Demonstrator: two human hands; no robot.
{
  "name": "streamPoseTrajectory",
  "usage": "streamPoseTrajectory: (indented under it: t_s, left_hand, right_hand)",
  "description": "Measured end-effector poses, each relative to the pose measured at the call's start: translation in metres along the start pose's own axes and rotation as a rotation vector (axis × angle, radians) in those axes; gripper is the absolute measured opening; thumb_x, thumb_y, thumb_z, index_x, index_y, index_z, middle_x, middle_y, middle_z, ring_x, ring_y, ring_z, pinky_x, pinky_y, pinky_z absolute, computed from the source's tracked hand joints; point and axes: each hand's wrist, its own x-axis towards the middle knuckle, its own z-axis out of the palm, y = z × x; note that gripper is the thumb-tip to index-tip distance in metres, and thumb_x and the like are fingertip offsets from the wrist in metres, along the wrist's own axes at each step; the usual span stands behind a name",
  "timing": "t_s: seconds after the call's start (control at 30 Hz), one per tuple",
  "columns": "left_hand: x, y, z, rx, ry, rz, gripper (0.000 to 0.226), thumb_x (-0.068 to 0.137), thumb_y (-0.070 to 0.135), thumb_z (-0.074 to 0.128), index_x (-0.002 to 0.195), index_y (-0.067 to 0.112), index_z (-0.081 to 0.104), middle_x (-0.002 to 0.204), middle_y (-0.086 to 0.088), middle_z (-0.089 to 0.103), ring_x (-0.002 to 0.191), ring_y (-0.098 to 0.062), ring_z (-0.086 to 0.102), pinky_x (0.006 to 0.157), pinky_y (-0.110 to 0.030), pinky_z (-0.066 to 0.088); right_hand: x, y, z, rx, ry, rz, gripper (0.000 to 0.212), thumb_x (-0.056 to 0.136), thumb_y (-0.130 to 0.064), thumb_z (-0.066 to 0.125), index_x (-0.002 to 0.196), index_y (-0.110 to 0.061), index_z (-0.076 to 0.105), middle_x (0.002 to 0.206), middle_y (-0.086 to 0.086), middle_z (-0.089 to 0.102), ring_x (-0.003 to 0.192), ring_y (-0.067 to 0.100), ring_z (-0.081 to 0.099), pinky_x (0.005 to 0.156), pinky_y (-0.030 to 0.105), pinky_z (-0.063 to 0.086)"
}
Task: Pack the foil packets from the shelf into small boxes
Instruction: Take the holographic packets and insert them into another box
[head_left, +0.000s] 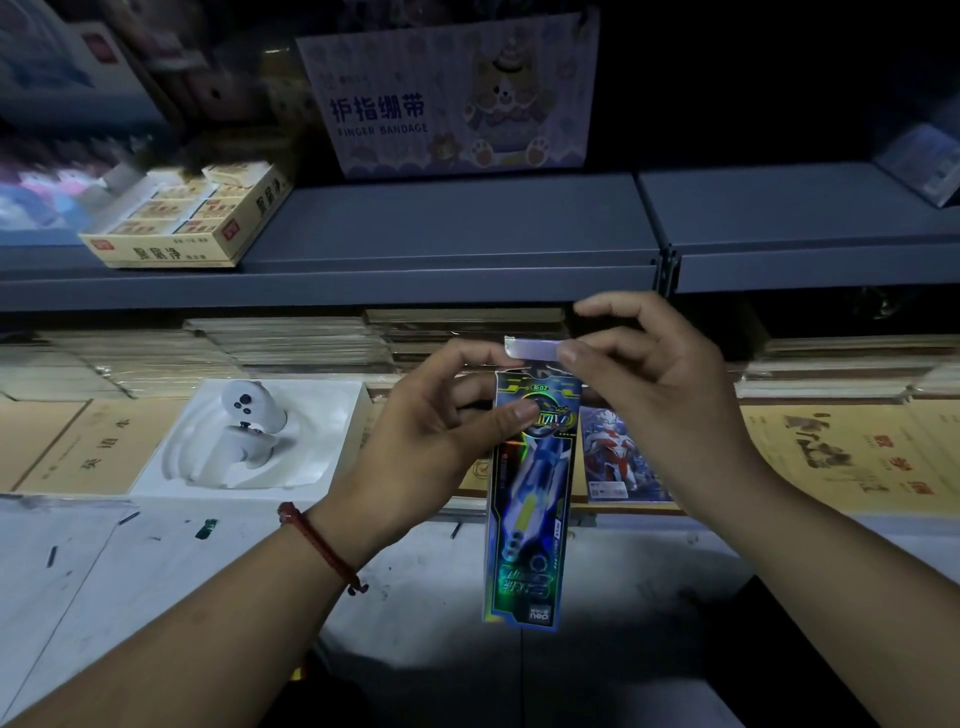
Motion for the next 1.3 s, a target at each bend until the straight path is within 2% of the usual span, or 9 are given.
streamPoseTrajectory:
  t_s: [0.17, 0.33, 0.4, 0.57, 0.7, 0.8, 1.0, 1.17, 1.3]
  left_hand:
    - [0.0, 0.0, -0.001, -0.035, 0.002, -0.006, 0.036, 0.086, 0.002, 0.068, 0.113, 0.008, 0.045, 0.104, -0.021, 0.075, 0.088, -0.032, 0.075, 0.071, -0.038, 0.061]
    - [-0.002, 0.0, 0.001, -0.002, 0.012, 0.047, 0.051, 0.089, -0.001, 0.067, 0.132, 0.018, 0.046, 0.105, -0.024, 0.074, 0.092, -0.034, 0.074, 0.077, -0.042, 0.062]
    - [-0.003, 0.0, 0.001, 0.023, -0.004, 0.053, 0.053, 0.09, -0.003, 0.066, 0.137, 0.017, 0.05, 0.107, -0.022, 0.074, 0.097, -0.034, 0.075, 0.077, -0.039, 0.062]
    - [-0.003, -0.002, -0.002, 0.113, 0.023, 0.068, 0.04, 0.092, -0.003, 0.067, 0.129, 0.01, 0.059, 0.105, -0.014, 0.075, 0.092, -0.028, 0.075, 0.074, -0.037, 0.06]
    - [-0.002, -0.002, -0.003, 0.112, 0.048, 0.062, 0.041, 0.092, 0.004, 0.068, 0.13, 0.015, 0.06, 0.11, -0.014, 0.075, 0.093, -0.035, 0.075, 0.077, -0.052, 0.062]
    - [-0.001, -0.003, -0.005, 0.108, 0.046, 0.055, 0.038, 0.093, 0.003, 0.067, 0.129, 0.015, 0.06, 0.111, -0.013, 0.075, 0.095, -0.033, 0.075, 0.077, -0.051, 0.062]
    - [0.001, -0.006, -0.01, 0.115, 0.056, 0.073, 0.031, 0.09, 0.006, 0.071, 0.121, 0.013, 0.066, 0.111, -0.012, 0.075, 0.102, -0.033, 0.074, 0.082, -0.058, 0.059]
    - [0.001, -0.004, -0.01, 0.111, 0.055, 0.097, 0.03, 0.087, 0.005, 0.071, 0.116, 0.01, 0.067, 0.11, -0.012, 0.076, 0.102, -0.031, 0.074, 0.081, -0.054, 0.061]
    - [0.003, 0.002, -0.006, 0.087, 0.013, 0.075, 0.044, 0.088, 0.008, 0.068, 0.131, 0.013, 0.057, 0.116, -0.013, 0.074, 0.105, -0.031, 0.073, 0.084, -0.049, 0.06]
  right_hand:
    - [0.0, 0.004, -0.002, -0.051, -0.05, -0.033, 0.011, 0.095, -0.011, 0.071, 0.1, -0.014, 0.08, 0.094, -0.001, 0.079, 0.094, 0.02, 0.074, 0.088, 0.054, 0.058]
    - [0.002, 0.008, -0.002, -0.126, -0.1, -0.072, 0.013, 0.095, -0.008, 0.07, 0.101, -0.015, 0.079, 0.096, -0.002, 0.077, 0.091, 0.007, 0.073, 0.082, 0.024, 0.055]
    - [0.003, 0.007, -0.003, -0.138, -0.111, -0.076, 0.015, 0.095, -0.009, 0.07, 0.103, -0.017, 0.08, 0.098, -0.003, 0.077, 0.092, 0.007, 0.073, 0.08, 0.019, 0.054]
    - [0.003, 0.006, -0.003, -0.143, -0.194, -0.092, 0.022, 0.093, -0.009, 0.072, 0.112, -0.019, 0.078, 0.109, 0.002, 0.074, 0.1, 0.012, 0.072, 0.088, 0.03, 0.058]
    - [0.004, 0.01, -0.001, -0.131, -0.238, -0.082, 0.029, 0.093, -0.011, 0.073, 0.12, -0.022, 0.074, 0.113, 0.0, 0.07, 0.103, 0.014, 0.071, 0.092, 0.035, 0.058]
    - [0.005, 0.009, -0.001, -0.186, -0.24, -0.119, 0.027, 0.095, -0.013, 0.071, 0.119, -0.025, 0.074, 0.114, -0.004, 0.069, 0.109, 0.012, 0.069, 0.095, 0.037, 0.057]
    - [0.003, 0.01, -0.001, -0.184, -0.262, -0.079, 0.023, 0.095, -0.014, 0.071, 0.116, -0.022, 0.074, 0.114, -0.005, 0.069, 0.104, 0.014, 0.07, 0.088, 0.04, 0.06]
    - [0.002, 0.006, 0.001, -0.133, -0.222, -0.016, 0.022, 0.092, -0.016, 0.074, 0.113, -0.022, 0.075, 0.108, -0.006, 0.075, 0.091, 0.016, 0.074, 0.084, 0.041, 0.06]
    - [0.004, 0.004, 0.001, -0.035, -0.127, 0.001, 0.018, 0.092, -0.014, 0.074, 0.108, -0.02, 0.077, 0.101, -0.003, 0.079, 0.094, 0.015, 0.075, 0.086, 0.043, 0.062]
